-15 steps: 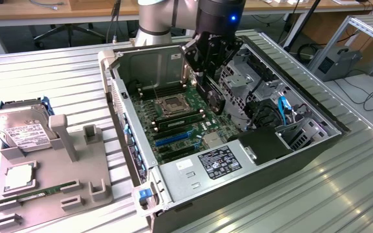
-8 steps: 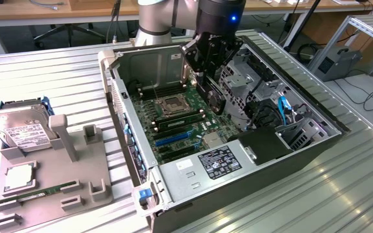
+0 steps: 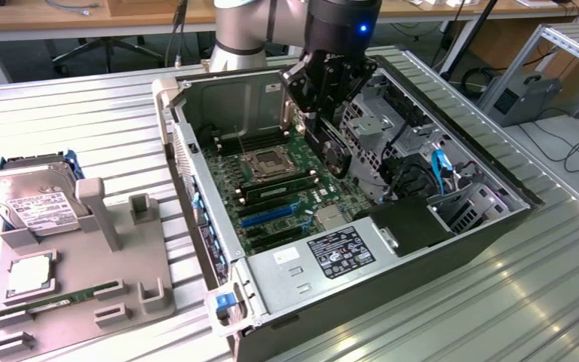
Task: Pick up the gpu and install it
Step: 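Insert the gpu into the slot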
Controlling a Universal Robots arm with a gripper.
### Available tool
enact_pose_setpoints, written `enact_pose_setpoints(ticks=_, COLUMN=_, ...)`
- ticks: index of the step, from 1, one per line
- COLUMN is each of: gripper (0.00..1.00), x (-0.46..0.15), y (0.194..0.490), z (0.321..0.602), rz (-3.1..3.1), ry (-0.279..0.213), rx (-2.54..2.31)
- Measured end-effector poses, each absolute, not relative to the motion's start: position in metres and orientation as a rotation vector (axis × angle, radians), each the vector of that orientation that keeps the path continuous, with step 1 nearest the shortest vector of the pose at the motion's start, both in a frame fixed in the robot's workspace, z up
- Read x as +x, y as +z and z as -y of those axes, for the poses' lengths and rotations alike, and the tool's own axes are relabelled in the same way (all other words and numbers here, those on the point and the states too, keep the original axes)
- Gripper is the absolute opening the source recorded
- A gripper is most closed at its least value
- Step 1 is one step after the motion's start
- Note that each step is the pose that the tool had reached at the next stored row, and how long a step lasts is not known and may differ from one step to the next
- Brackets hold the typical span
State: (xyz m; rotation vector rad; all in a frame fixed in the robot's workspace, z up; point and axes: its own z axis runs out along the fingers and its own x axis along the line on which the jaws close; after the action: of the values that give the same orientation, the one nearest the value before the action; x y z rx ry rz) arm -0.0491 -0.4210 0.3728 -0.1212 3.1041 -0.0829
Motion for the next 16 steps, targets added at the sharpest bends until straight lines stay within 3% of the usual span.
enact_pose_setpoints(ticks=16, gripper=0.26, x=-0.0491, y=0.3728, z=0.421, rz=-3.1, ry=-0.082, rx=-0.181)
